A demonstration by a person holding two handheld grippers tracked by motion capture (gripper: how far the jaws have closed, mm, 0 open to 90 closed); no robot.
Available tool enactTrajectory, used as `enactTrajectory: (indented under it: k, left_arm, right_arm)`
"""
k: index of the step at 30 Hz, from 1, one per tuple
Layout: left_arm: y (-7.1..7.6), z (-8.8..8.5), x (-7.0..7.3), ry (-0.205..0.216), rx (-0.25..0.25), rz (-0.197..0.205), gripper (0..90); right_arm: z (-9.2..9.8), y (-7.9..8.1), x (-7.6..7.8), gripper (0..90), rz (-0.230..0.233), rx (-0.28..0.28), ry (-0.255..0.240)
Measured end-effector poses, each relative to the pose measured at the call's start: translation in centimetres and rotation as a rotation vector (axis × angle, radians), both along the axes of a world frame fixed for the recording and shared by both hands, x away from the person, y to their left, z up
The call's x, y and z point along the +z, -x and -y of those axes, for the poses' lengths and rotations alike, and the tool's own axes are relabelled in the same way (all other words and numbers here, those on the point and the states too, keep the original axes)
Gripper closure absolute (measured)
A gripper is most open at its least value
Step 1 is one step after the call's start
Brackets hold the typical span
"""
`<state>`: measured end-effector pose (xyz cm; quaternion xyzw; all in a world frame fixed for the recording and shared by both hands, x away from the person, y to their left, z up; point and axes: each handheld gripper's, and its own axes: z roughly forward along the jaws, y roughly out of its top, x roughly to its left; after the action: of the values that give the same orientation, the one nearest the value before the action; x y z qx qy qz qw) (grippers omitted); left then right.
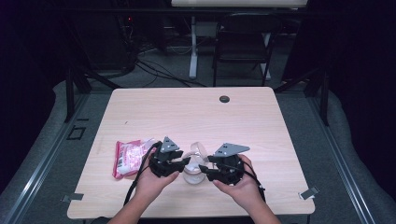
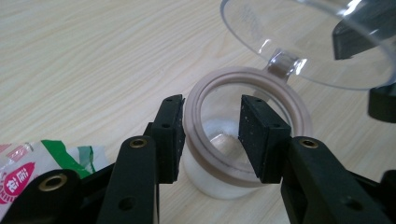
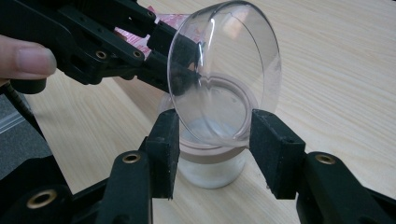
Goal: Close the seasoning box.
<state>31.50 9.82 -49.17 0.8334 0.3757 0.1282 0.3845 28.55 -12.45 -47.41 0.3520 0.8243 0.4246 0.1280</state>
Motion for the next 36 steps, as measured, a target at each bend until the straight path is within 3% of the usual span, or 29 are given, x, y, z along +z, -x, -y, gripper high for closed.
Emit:
enactTrajectory:
  k: [10,22,33,36]
  left_arm:
    - [-0.2,-0.1,-1.0,-0.002,0.000,-0.037,65.1]
    - [-0.2,-0.1,-1.1,0.003,-0.001,-0.032,66.7]
    - [-0.1,-0.3,-1.1,0.015,-0.002,-0.037,66.8]
    - [-0.2,-0.3,-1.1,0.014,-0.006,-0.039,66.8]
  right_arm:
    - [0.2,-0.2,-0.2,53.2,-0.007,-0.004,0.004]
    - [0.8,-0.5,-0.6,55.9,-0.017,-0.026,0.012]
    - [2.1,-1.3,-1.4,61.9,-0.060,-0.059,0.003]
    - [1.8,-1.3,-1.5,62.5,-0.049,-0.063,0.006]
